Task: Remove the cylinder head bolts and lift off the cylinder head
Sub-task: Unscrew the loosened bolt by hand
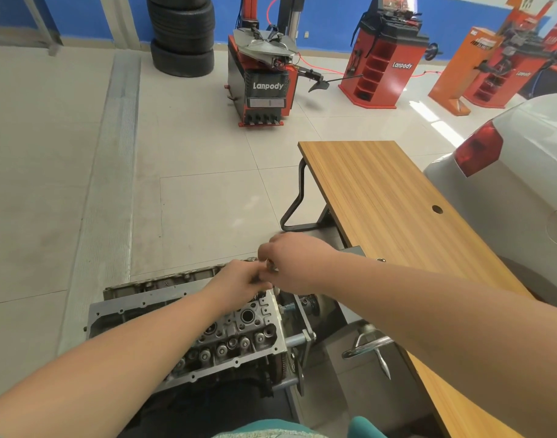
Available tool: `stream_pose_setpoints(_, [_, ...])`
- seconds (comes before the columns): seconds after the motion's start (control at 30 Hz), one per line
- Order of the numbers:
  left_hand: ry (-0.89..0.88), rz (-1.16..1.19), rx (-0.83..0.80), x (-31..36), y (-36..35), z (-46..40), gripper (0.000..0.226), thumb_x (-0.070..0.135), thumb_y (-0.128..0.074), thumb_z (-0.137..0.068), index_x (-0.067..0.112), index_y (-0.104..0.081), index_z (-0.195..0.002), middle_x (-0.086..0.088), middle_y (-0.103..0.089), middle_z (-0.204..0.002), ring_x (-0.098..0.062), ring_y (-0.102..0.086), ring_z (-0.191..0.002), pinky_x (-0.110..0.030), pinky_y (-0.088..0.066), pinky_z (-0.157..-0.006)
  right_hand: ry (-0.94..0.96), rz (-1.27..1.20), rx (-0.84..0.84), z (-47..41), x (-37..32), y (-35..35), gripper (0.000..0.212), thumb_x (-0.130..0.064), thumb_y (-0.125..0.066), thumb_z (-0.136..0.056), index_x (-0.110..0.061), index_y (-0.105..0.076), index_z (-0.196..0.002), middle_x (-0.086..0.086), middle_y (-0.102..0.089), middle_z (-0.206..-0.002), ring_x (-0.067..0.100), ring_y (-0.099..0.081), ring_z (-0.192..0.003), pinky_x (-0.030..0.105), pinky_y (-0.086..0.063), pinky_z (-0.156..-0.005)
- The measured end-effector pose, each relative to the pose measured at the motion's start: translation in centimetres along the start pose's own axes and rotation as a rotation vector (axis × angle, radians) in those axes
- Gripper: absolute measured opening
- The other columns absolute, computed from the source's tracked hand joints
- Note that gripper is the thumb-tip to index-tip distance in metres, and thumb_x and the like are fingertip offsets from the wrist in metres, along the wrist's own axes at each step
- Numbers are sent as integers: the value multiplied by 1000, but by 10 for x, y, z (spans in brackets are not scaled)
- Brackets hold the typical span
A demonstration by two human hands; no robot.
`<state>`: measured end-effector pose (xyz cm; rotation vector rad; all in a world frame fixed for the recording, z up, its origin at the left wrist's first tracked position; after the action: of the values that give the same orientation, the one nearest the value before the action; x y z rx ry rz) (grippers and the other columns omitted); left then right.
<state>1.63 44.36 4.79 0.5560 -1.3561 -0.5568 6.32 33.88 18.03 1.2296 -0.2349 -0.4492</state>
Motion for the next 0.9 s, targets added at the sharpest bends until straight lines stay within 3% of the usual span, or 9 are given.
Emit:
stream_pose_setpoints(0.07, [25, 60, 69, 3, 1, 2, 38, 27, -80, -90, 59, -68, -73, 30, -69, -71, 10, -64, -73, -9, -43, -65, -173, 3, 17, -7, 3, 0, 37, -47, -50, -101, -13, -63, -104, 4, -62, -87, 25, -62, -76, 37, -51, -59])
stream_pose_setpoints(0.17, [56, 103, 119, 7, 3, 1, 32, 33, -87, -79, 58, -69, -74, 26, -71, -76, 1, -66, -77, -16, -48, -63, -216, 114, 30, -12, 0, -4, 22, -28, -55, -102, -10, -64, -93, 3, -53, -70, 20, -51, -57, 29, -34, -45])
stream_pose_setpoints(0.23, [29, 79, 69, 9, 4, 0, 32, 29, -85, -84, 55, -70, -73, 29, -72, -78, 3, -67, -81, -20, -50, -69, -159, 113, 17, -9, -2, -6, 8, -16, -59, -97, -9, -57, -100, 2, -49, -71, 20, -51, -59, 32, -33, -45])
stream_pose_setpoints(0.33, [13, 74, -54, 12, 8, 2, 6, 28, -72, -99, 33, -74, -102, 16, -76, -99, 1, -68, -94, -25, -53, -86, 107, 186, 32, -5, -8, -6, 22, -9, -60, -93, -12, -54, -114, 2, -53, -85, 23, -55, -83, 37, -45, -63])
stream_pose_setpoints(0.43, [10, -18, -78, 11, 8, 3, 22, 25, -64, -104, 31, -66, -83, 13, -71, -81, 4, -60, -71, -22, -46, -70, 282, 279, 73, -1, -10, -5, 24, -11, -55, -97, -12, -55, -121, 7, -58, -100, 23, -44, -88, 36, -38, -70])
stream_pose_setpoints(0.53, [15, 12, -23, 12, 10, 4, 27, 18, -67, -98, 41, -64, -83, 16, -71, -80, 5, -63, -73, -22, -45, -70, 96, 112, 50, 1, -4, -3, 22, -25, -58, -100, -14, -57, -118, 4, -61, -102, 24, -57, -94, 39, -51, -73])
stream_pose_setpoints(0.67, [30, 168, 108, 15, 13, 9, 17, 41, -70, -74, 58, -69, -72, 28, -73, -73, 9, -67, -72, -8, -45, -67, -274, -25, 51, -10, 5, -3, 31, -43, -53, -100, -13, -57, -92, 7, -61, -82, 26, -62, -68, 37, -53, -58])
stream_pose_setpoints(0.8, [-2, 164, 82, 17, 14, 8, 24, 34, -76, -81, 57, -70, -77, 29, -74, -83, 4, -70, -84, -13, -51, -75, -187, 39, 67, -10, -1, -8, 10, -19, -58, -99, -13, -49, -100, 2, -51, -75, 26, -58, -70, 36, -43, -53])
stream_pose_setpoints(0.9, [7, 116, -50, 15, 14, 6, 13, 22, -69, -100, 33, -74, -105, 12, -78, -105, -8, -71, -103, -28, -56, -93, 78, 122, 30, -6, -6, -8, 23, -10, -61, -93, -15, -50, -112, -1, -47, -85, 22, -46, -83, 37, -39, -64])
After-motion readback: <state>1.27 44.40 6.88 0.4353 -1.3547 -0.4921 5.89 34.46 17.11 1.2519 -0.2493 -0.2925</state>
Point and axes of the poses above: each hand's wrist, its own z-axis away from the middle knuckle, its own y-axis out of the back of the hand, x = y × z, the point moved 5 cm from there along -z, towards the middle knuckle
